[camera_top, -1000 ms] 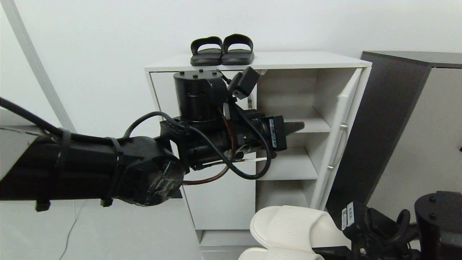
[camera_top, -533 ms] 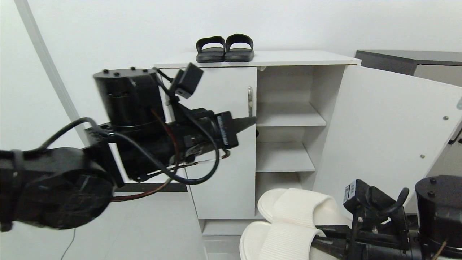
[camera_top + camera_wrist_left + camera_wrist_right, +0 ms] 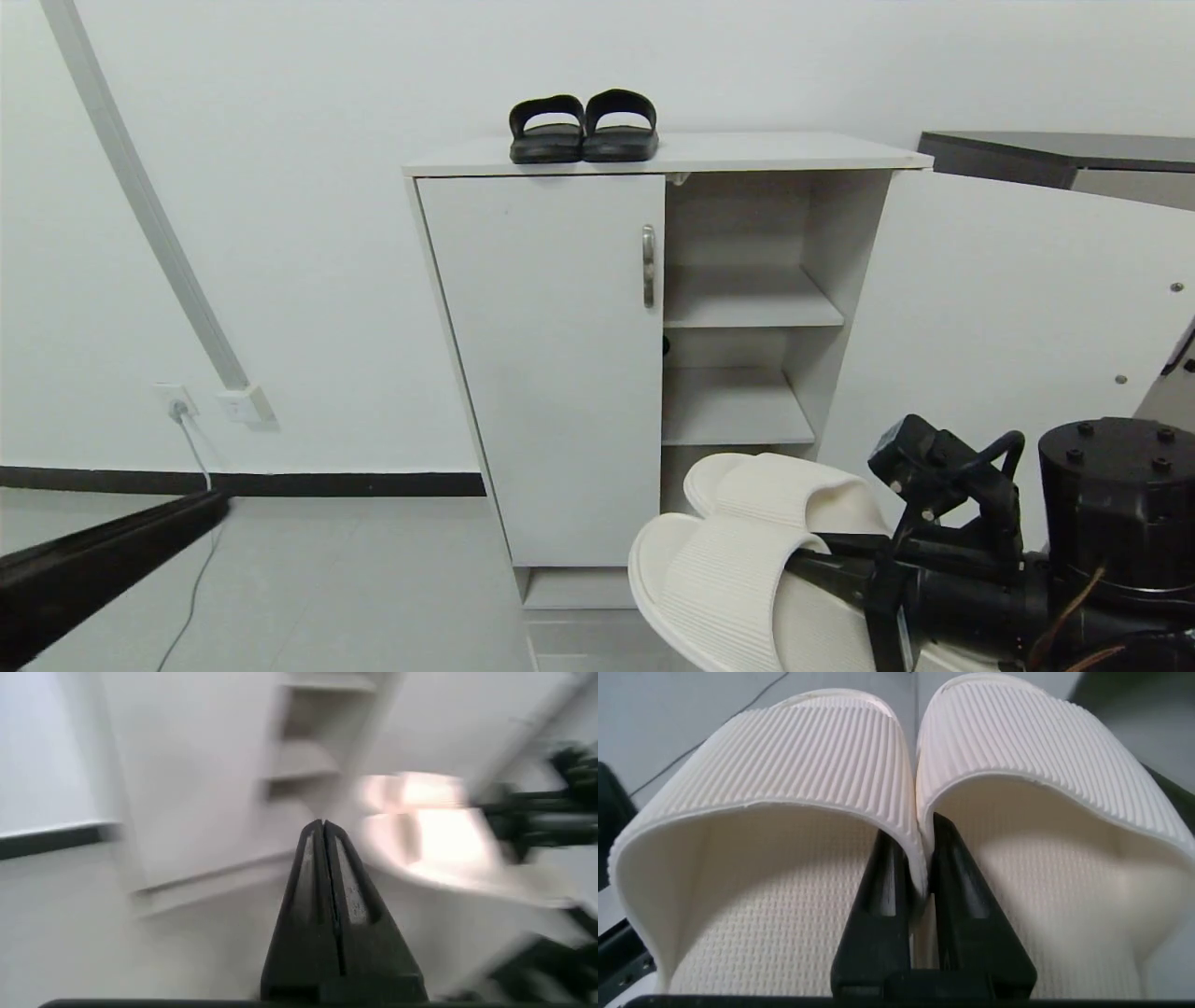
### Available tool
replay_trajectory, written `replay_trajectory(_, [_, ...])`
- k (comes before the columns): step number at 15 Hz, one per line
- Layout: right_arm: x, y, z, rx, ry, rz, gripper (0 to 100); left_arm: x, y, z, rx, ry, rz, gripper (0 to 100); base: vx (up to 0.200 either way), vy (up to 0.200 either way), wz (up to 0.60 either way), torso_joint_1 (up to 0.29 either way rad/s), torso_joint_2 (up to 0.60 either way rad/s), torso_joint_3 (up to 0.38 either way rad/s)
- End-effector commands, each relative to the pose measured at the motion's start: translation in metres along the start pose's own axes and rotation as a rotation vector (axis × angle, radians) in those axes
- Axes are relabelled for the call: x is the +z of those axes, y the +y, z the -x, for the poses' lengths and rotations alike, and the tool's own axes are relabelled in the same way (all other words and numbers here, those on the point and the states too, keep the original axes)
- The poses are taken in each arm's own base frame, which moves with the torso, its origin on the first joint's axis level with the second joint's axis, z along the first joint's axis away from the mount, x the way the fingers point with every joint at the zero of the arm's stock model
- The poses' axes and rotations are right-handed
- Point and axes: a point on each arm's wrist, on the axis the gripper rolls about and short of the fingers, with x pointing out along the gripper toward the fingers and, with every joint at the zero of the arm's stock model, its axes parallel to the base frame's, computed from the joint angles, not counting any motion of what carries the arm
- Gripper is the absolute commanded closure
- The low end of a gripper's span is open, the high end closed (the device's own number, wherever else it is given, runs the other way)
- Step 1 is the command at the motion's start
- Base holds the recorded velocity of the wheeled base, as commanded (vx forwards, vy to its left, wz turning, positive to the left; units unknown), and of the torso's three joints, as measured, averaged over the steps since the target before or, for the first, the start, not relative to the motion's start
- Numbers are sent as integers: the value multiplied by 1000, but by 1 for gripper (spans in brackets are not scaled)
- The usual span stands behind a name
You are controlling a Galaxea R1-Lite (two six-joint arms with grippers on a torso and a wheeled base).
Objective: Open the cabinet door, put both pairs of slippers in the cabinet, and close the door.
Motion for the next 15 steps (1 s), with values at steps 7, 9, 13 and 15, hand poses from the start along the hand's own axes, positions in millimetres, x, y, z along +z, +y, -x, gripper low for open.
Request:
replay_trajectory(7, [-4, -1, -4, 0, 20, -5, 100, -124, 25, 62, 589, -131, -143, 100, 0, 0, 0, 0, 0, 0])
replay_trajectory(9, [-4, 0, -4, 1, 20, -4, 100, -139, 25, 63, 626, -163, -149, 100, 0, 0, 0, 0, 0, 0])
replay_trajectory(13, [-4, 0, -5, 4, 24, -2, 100, -160, 29, 62, 558, -195, -207, 100, 0, 0, 0, 0, 0, 0])
replay_trajectory(15, [-4, 1, -4, 4, 24, -1, 100, -160, 28, 61, 483, -200, -210, 100, 0, 0, 0, 0, 0, 0])
